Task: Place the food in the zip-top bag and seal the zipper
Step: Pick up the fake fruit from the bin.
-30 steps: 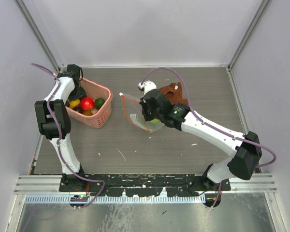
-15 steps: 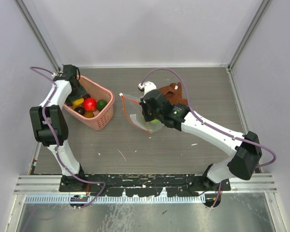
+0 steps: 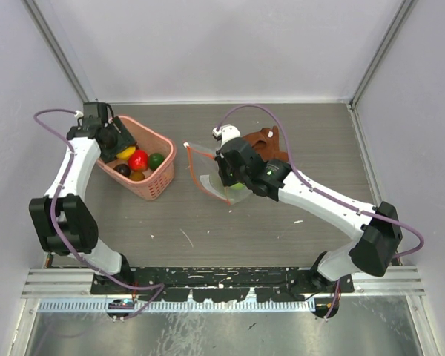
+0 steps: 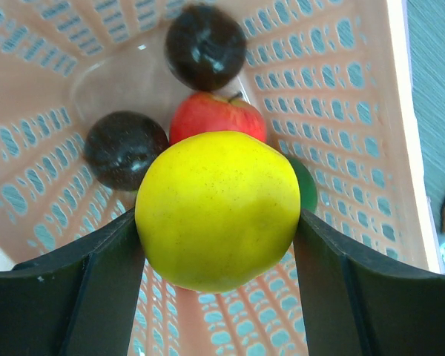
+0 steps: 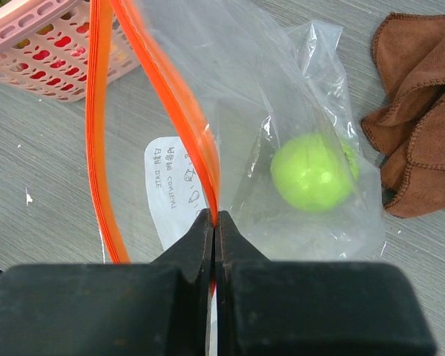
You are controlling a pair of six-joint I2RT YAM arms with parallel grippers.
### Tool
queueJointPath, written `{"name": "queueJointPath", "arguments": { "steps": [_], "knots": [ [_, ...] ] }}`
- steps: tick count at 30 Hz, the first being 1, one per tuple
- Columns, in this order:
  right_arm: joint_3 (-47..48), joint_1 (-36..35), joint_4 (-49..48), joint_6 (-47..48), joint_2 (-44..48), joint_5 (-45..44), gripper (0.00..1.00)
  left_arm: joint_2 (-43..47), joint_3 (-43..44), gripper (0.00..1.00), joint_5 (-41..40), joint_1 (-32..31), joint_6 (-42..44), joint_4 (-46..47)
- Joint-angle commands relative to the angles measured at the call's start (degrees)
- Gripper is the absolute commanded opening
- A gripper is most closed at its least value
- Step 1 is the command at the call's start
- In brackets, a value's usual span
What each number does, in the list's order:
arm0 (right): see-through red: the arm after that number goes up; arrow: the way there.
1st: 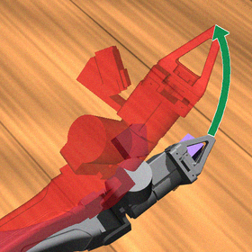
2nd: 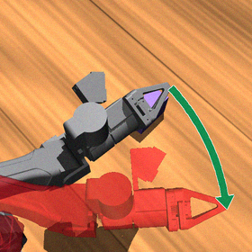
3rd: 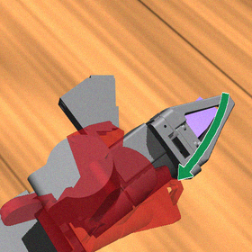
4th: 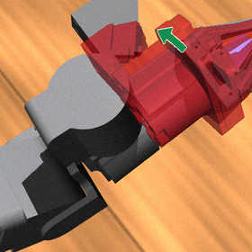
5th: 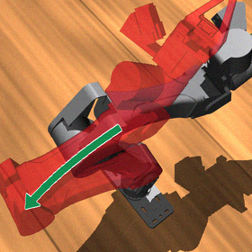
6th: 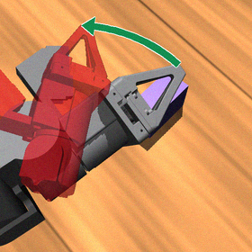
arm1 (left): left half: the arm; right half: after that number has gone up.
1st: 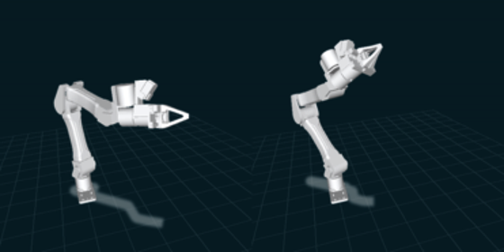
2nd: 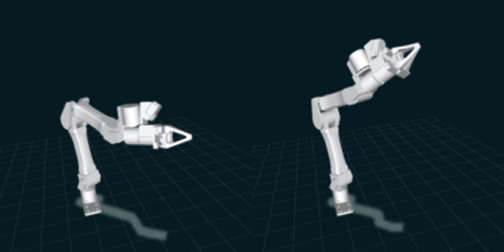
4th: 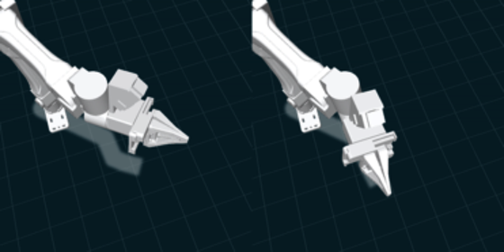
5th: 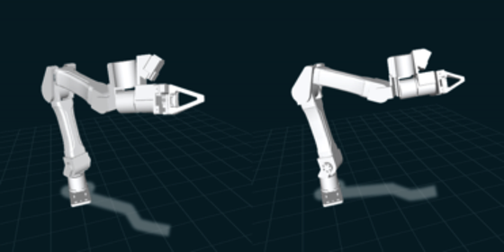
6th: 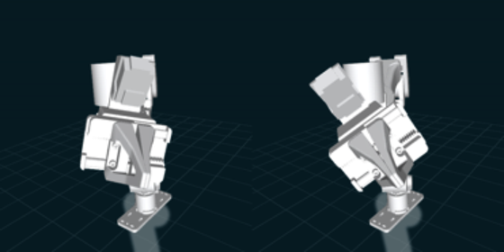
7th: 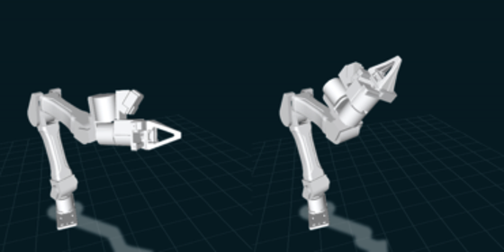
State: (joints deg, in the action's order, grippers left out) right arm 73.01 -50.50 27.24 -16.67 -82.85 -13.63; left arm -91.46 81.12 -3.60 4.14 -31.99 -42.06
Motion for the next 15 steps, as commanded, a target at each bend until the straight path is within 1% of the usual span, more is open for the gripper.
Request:
{"name": "queueJointPath", "arguments": {
  "steps": [1,8,11,12,15],
  "knots": [
    [1.17,0.25,-1.9,0.1,2.45,-0.96,0.0,4.98,-3.1,0.43,7.16,-0.26,1.13,4.61],
    [1.42,0.23,-1.7,0.01,2.28,-0.96,0.0,8.77,-5.8,0.43,13.57,-2.1,1.89,5.98],
    [1.66,0.3,-1.56,0.05,2.08,-0.96,0.0,11.03,-8.21,0.44,18.61,-2.12,2.51,8.2],
    [1.59,0.24,-1.51,0.05,2.03,-0.96,0.0,11.83,-9.1,0.43,20.5,-2.12,2.55,9.01],
    [1.64,0.23,-1.57,0.18,1.91,-1.13,0.0,15.04,-11.97,0.37,24.01,-2.13,2.38,12.08]
  ]
}}
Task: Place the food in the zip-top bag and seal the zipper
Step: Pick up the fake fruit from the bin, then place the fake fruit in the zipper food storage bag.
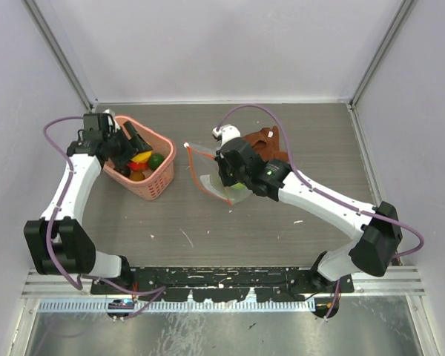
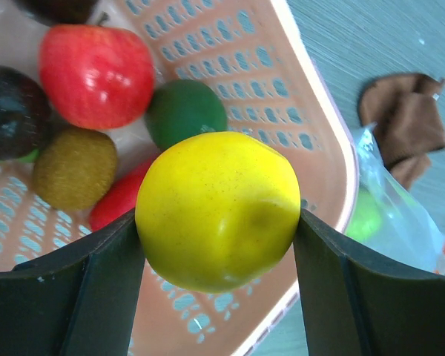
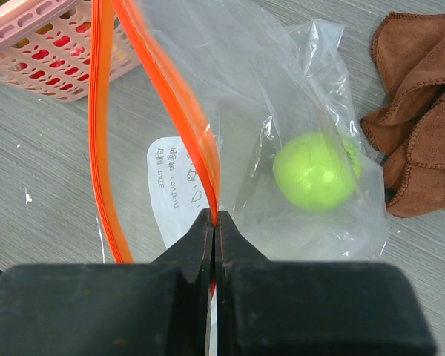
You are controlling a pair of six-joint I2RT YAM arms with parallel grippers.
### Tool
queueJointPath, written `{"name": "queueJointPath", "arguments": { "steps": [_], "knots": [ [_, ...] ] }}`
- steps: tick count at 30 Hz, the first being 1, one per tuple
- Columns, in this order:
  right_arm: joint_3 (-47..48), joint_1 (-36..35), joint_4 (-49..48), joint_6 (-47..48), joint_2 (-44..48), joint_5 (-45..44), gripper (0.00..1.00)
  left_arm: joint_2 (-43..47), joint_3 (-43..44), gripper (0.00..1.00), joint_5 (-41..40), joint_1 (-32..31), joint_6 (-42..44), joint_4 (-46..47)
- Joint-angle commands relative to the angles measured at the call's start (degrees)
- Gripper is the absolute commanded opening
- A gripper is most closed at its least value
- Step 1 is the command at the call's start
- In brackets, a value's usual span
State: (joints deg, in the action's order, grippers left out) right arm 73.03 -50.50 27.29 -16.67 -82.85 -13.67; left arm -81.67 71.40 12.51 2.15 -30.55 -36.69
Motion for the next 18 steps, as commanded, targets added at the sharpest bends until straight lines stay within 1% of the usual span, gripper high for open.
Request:
{"name": "queueJointPath", "arguments": {
  "steps": [1,4,9,15,18],
  "knots": [
    [1.64,0.27,-1.55,0.22,1.86,-1.17,0.0,6.84,-3.25,0.35,9.31,-0.18,0.83,8.04],
    [2.0,0.23,-1.63,0.45,1.58,-1.18,0.0,11.41,-6.82,0.34,12.75,-0.57,0.75,12.89],
    [2.76,0.23,-1.54,0.63,1.2,-1.01,0.0,16.97,-11.34,0.28,14.78,-2.32,1.07,17.96],
    [3.3,0.22,-1.21,0.67,0.85,-0.92,0.0,19.58,-11.82,0.23,20.07,-3.85,0.05,17.66],
    [3.26,0.3,-1.17,0.67,0.76,-1.0,0.0,20.64,-11.35,0.23,22.58,-6.17,-1.5,17.44]
  ]
}}
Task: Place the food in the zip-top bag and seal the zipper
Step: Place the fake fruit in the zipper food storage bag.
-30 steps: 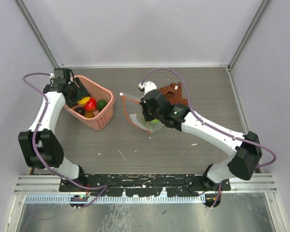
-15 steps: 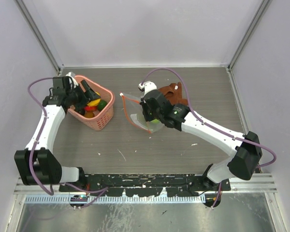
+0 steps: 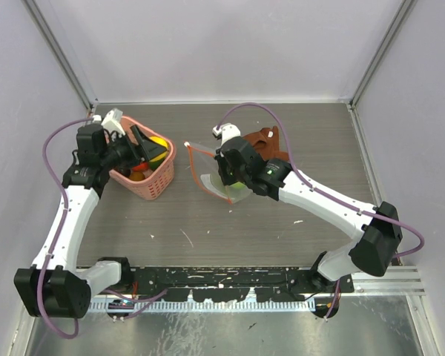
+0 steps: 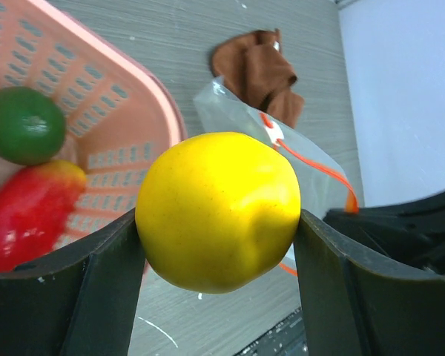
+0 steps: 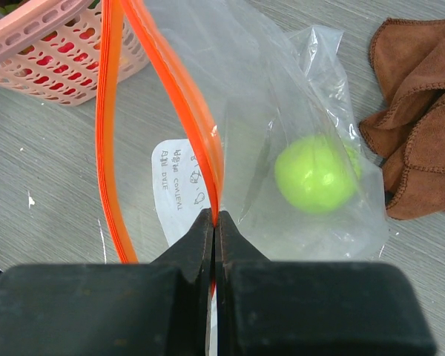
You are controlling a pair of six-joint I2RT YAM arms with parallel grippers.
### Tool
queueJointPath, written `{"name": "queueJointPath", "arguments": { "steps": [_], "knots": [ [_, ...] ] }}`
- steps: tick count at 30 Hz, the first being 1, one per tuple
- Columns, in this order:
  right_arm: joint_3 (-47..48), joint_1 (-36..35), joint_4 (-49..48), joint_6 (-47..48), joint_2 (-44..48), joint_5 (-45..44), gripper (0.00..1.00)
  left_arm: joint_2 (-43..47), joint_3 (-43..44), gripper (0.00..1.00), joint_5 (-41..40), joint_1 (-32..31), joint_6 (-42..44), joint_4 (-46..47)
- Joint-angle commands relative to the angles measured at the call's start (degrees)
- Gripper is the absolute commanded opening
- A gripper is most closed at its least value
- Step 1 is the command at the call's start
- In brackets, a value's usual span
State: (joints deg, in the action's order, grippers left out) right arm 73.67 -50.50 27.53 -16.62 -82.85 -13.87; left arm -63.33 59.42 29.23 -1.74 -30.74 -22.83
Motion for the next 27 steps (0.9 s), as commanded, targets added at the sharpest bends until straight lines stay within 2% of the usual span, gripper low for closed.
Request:
{"name": "queueJointPath", "arguments": {
  "steps": [1,11,15,21,27],
  "knots": [
    [2.66,0.24,-1.42,0.63,0.72,-0.85,0.0,2.74,0.73,0.23,6.23,-3.36,-1.56,3.46],
    [2.99,0.26,-1.41,0.54,0.45,-0.48,0.0,8.45,-0.28,0.24,6.4,-11.26,-6.55,2.94],
    [2.98,0.27,-1.4,0.45,0.76,-0.22,0.0,9.68,-3.13,0.24,5.64,-14.65,-9.56,6.03],
    [2.52,0.23,-1.78,0.19,1.51,0.59,0.0,6.12,-4.37,0.26,1.0,-21.8,-10.61,9.49],
    [1.96,0.23,-1.78,0.01,2.45,0.86,0.0,2.27,-4.0,0.29,-4.24,-24.79,-10.69,12.08]
  ]
}}
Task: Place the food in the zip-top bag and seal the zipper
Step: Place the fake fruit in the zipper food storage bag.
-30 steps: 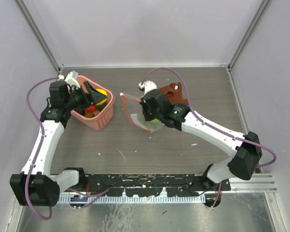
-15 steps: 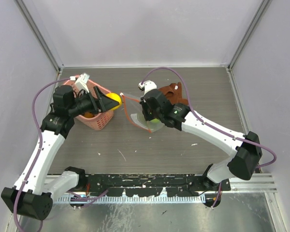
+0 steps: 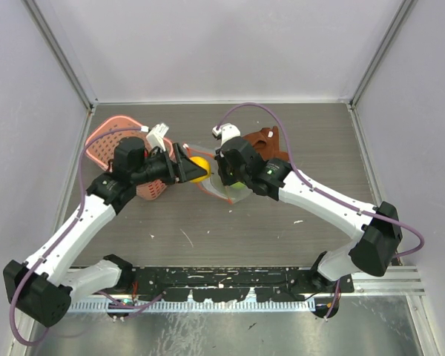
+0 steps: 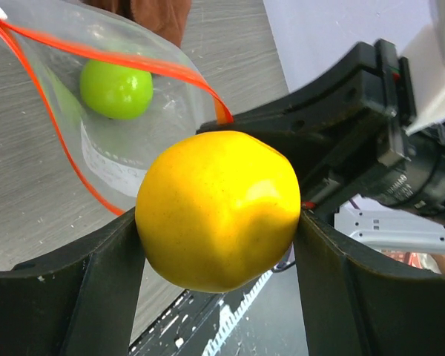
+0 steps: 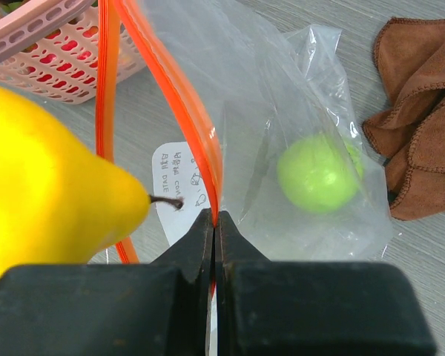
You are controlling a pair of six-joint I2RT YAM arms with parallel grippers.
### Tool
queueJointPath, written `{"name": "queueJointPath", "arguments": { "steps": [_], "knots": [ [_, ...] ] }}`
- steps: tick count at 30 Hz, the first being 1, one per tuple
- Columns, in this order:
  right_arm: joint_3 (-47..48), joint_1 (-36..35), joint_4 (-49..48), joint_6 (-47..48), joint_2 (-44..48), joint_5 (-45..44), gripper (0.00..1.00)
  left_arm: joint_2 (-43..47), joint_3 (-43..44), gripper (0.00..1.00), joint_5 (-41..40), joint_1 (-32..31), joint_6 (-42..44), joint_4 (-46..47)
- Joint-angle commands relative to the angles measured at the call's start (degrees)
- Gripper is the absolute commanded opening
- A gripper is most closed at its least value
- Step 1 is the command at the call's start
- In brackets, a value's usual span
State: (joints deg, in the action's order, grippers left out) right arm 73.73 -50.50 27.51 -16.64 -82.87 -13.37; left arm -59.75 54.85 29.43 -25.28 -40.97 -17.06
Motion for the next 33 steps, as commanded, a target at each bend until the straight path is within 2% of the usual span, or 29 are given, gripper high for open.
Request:
{"name": "queueJointPath", "arguments": {
  "steps": [1,6,11,15,19,33],
  "knots": [
    [1.86,0.23,-1.78,0.03,2.6,0.36,0.0,-1.86,0.55,0.3,-5.57,-1.65,-0.32,6.69],
    [1.59,0.23,-2.09,-0.23,3.48,3.18,0.0,-5.25,0.87,0.35,-10.6,-3.11,0.56,6.02],
    [1.24,0.24,-2.62,-0.65,3.53,4.68,0.0,-7.3,1.04,0.48,-15.78,-3.93,0.8,5.74],
    [0.98,0.23,-2.91,-0.88,3.71,5.32,0.0,-9.21,3.16,0.52,-17.76,-4.49,0.94,3.18],
    [0.73,0.23,-3.12,-1.11,3.94,5.54,0.0,-9.93,3.82,0.67,-19.09,-5.02,0.89,2.59],
    [0.39,0.23,-3.07,-1.36,3.86,5.53,0.0,-7.9,5.09,0.81,-19.61,-5.65,1.27,-1.54]
  ]
}}
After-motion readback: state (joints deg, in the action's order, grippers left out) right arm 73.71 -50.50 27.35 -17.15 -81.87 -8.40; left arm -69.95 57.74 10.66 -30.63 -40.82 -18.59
